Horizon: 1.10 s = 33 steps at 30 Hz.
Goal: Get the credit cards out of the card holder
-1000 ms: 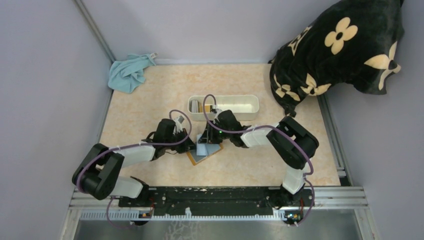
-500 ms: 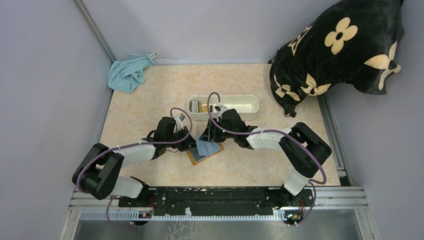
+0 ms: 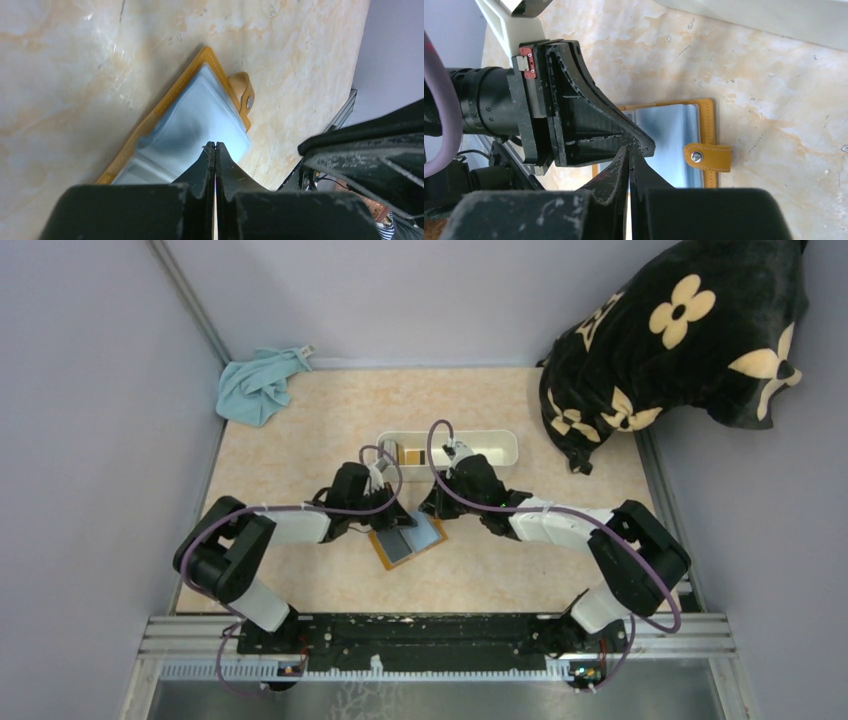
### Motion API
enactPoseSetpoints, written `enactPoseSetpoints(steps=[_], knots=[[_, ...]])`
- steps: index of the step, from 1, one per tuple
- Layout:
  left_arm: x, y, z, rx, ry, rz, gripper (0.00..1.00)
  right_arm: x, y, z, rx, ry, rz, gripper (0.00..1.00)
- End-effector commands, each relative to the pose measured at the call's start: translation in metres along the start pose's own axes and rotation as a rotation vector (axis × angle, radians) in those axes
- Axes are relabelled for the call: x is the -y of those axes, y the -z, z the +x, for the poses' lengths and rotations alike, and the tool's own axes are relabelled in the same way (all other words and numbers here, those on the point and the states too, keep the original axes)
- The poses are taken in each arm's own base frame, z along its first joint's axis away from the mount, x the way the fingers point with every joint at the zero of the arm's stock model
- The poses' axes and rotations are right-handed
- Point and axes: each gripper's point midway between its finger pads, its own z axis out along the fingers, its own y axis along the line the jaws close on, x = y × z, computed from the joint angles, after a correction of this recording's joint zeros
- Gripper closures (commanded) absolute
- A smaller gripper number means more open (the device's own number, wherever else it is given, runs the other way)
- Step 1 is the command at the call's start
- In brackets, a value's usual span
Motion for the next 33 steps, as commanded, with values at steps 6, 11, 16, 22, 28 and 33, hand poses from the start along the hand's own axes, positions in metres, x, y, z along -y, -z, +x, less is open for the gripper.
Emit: enactPoseSetpoints(steps=[6, 11, 16, 22, 28, 33], knots=[[0.010, -0.005, -0.008, 0.014, -0.026, 0.031, 1.00, 0.011, -0.003, -0.004, 0.001, 0.061, 0.052, 0.93], [-0.001, 0.008, -0.002, 0.028, -0.039, -0.034, 1.00, 0.043, -0.008, -0.010, -0.010, 0.170, 0.230, 0.53], [-0.012, 0.020, 0.004, 0.049, -0.043, -0.084, 1.00, 0.059, -0.009, -0.014, -0.026, 0.309, 0.395, 0.43], [-0.014, 0.019, 0.005, 0.044, -0.040, -0.086, 1.00, 0.064, -0.023, 0.004, -0.080, 0.368, 0.469, 0.48], [-0.016, 0.018, 0.007, 0.036, -0.039, -0.087, 1.00, 0.065, -0.023, 0.013, -0.099, 0.386, 0.490, 0.48], [-0.015, 0.017, 0.006, 0.038, -0.040, -0.085, 1.00, 0.076, -0.012, 0.013, -0.091, 0.378, 0.554, 0.72]])
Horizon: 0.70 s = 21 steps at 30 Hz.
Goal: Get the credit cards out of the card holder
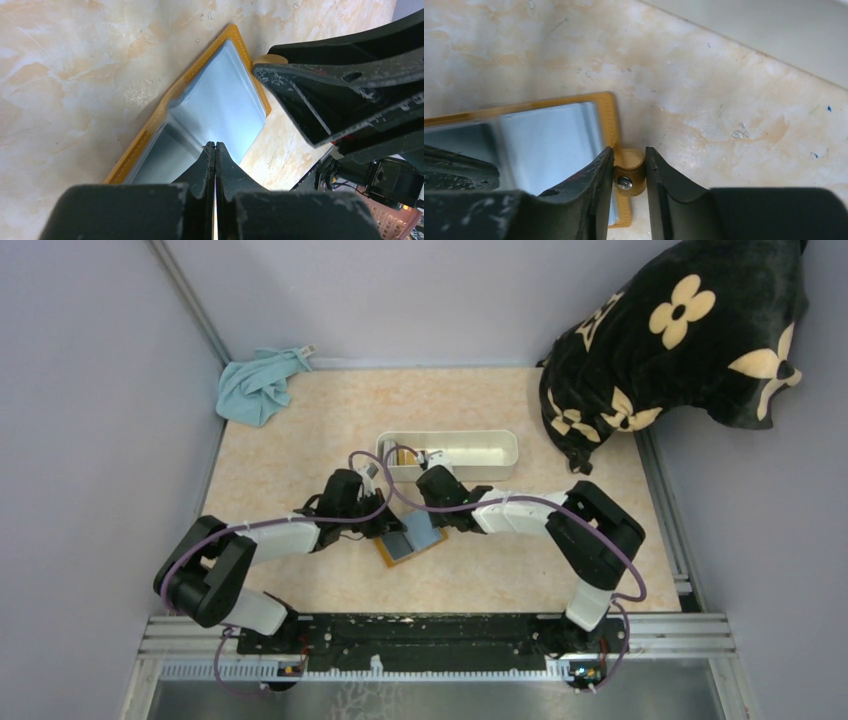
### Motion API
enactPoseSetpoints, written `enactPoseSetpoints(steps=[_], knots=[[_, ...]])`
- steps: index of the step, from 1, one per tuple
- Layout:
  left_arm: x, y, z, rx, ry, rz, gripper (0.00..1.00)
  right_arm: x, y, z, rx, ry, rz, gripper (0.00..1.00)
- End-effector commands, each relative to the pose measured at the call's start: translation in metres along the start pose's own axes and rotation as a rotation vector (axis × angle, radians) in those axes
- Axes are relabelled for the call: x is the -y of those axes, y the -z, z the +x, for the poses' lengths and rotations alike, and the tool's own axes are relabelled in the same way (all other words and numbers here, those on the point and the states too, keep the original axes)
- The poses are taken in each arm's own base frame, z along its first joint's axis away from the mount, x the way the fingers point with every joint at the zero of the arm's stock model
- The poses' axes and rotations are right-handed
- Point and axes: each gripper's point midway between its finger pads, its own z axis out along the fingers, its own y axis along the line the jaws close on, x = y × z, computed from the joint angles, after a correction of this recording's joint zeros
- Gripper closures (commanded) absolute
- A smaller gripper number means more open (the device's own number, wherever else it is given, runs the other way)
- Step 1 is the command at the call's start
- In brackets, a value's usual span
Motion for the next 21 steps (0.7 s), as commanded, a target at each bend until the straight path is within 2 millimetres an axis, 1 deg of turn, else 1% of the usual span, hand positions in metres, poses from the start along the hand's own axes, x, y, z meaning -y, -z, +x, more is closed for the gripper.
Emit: enactPoseSetpoints(steps=[1, 6, 7, 8, 9, 11, 16, 21], knots=[[-0.003, -0.002, 0.002, -0.004, -0.019, -0.004, 1.00, 0.013, 0.009, -0.012, 0.036, -0.002, 0.081, 0.77], [-0.001, -0.003, 0.001, -0.004, -0.023, 0.004, 1.00, 0.020, 0.017, -0.013, 0.050, -0.028, 0.111, 0.99], [-0.001, -0.004, 0.001, -0.006, -0.023, 0.005, 1.00, 0.022, 0.018, -0.012, 0.048, -0.033, 0.121, 1.00], [0.000, -0.004, 0.001, -0.006, -0.023, 0.007, 1.00, 0.023, 0.024, -0.017, 0.066, -0.048, 0.121, 1.00], [0.000, -0.004, 0.000, -0.006, -0.024, 0.008, 1.00, 0.025, 0.028, -0.018, 0.071, -0.059, 0.127, 1.00], [0.001, -0.004, 0.000, -0.006, -0.025, 0.013, 1.00, 0.031, 0.033, -0.017, 0.070, -0.078, 0.154, 1.00], [0.003, -0.006, -0.001, -0.012, -0.032, 0.019, 1.00, 0.050, 0.041, -0.004, 0.055, -0.146, 0.216, 1.00], [0.004, -0.007, -0.001, -0.017, -0.035, 0.027, 1.00, 0.056, 0.044, 0.014, 0.033, -0.207, 0.231, 1.00]])
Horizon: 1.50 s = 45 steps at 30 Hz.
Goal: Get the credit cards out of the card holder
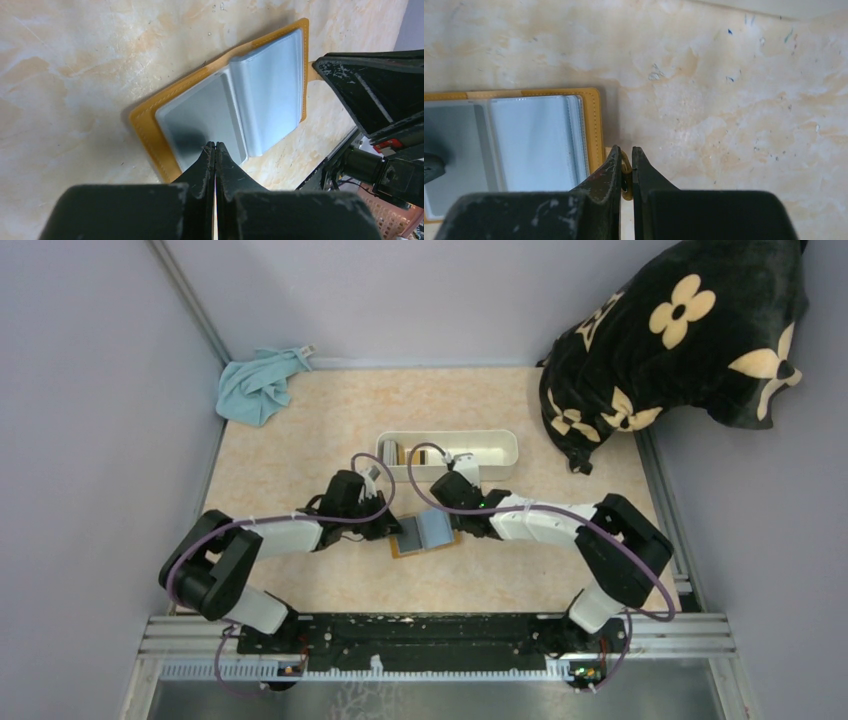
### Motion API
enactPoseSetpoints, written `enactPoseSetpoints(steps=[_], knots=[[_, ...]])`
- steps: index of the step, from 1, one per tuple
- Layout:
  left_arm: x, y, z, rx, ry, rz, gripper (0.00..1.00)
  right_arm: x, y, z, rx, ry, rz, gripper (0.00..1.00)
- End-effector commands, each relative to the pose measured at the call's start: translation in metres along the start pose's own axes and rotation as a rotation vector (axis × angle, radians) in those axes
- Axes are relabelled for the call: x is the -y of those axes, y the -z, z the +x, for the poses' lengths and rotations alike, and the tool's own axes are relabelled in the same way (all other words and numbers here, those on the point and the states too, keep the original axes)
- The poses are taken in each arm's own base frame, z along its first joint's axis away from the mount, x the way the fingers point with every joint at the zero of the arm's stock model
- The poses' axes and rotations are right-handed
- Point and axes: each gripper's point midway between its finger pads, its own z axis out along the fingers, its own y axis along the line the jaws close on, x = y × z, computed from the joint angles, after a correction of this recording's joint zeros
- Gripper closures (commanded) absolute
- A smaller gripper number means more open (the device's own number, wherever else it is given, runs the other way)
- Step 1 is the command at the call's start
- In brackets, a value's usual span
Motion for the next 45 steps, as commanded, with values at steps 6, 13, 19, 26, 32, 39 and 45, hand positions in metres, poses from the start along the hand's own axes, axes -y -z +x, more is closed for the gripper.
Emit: enactPoseSetpoints(steps=[6, 13, 19, 26, 32, 39, 45], knots=[[0.008, -0.002, -0.005, 0.010, -0.034, 0.035, 1.00, 0.015, 0.021, 0.005, 0.050, -0.147, -0.018, 1.00], [0.012, -0.005, -0.009, 0.008, -0.037, 0.048, 1.00, 0.010, 0.039, -0.026, 0.155, -0.128, -0.078, 0.55], [0.010, -0.005, -0.008, 0.010, -0.039, 0.039, 1.00, -0.019, 0.047, -0.049, 0.214, -0.104, -0.209, 0.72], [0.003, -0.004, -0.006, 0.009, -0.047, 0.010, 1.00, -0.076, 0.036, -0.044, 0.146, -0.120, -0.436, 1.00], [-0.002, 0.000, -0.005, 0.017, -0.064, -0.017, 1.00, -0.094, 0.023, -0.028, 0.086, -0.134, -0.507, 1.00], [-0.004, 0.000, -0.004, 0.013, -0.063, -0.019, 1.00, -0.093, 0.011, 0.003, 0.012, -0.150, -0.512, 1.00], [-0.003, -0.004, -0.004, 0.003, -0.064, -0.015, 1.00, -0.079, 0.013, 0.003, 0.024, -0.140, -0.459, 0.79]])
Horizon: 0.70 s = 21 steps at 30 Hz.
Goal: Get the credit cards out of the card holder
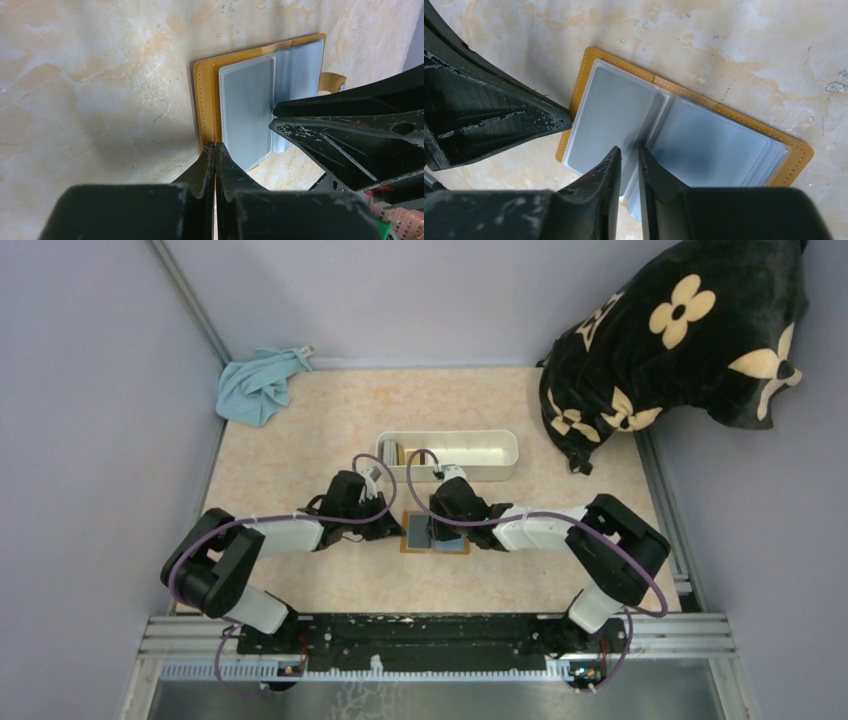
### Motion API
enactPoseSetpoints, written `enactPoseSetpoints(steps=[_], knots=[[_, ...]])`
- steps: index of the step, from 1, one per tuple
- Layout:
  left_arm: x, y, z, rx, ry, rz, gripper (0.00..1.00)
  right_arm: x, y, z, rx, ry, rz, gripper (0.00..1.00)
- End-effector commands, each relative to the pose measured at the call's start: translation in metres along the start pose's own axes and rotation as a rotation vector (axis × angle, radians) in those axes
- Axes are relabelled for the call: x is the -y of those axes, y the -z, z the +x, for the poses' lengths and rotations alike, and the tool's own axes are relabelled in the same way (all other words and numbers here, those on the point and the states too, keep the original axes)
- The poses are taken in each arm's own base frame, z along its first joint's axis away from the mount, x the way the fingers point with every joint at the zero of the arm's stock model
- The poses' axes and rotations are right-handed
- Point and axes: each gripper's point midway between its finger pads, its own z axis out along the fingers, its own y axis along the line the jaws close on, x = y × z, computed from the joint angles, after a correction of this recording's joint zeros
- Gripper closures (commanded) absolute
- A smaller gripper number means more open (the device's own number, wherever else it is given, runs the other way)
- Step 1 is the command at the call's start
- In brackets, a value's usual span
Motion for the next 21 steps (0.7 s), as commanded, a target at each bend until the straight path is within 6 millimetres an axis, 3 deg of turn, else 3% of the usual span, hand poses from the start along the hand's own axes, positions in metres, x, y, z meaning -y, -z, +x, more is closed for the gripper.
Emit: enactPoseSetpoints(steps=[1, 3, 12, 21], knots=[[0.005, -0.002, -0.005, 0.005, -0.025, 0.010, 1.00, -0.006, 0.009, -0.016, 0.060, 0.007, -0.009, 0.74], [0.006, -0.003, -0.006, 0.005, -0.024, 0.015, 1.00, -0.003, 0.009, -0.016, 0.061, 0.012, 0.005, 0.68], [0.009, -0.003, -0.007, 0.001, -0.034, 0.022, 1.00, -0.003, 0.001, -0.002, 0.022, 0.004, -0.014, 0.66], [0.014, -0.011, -0.004, -0.021, -0.048, 0.023, 1.00, -0.005, 0.006, -0.009, 0.044, -0.017, -0.037, 0.66]])
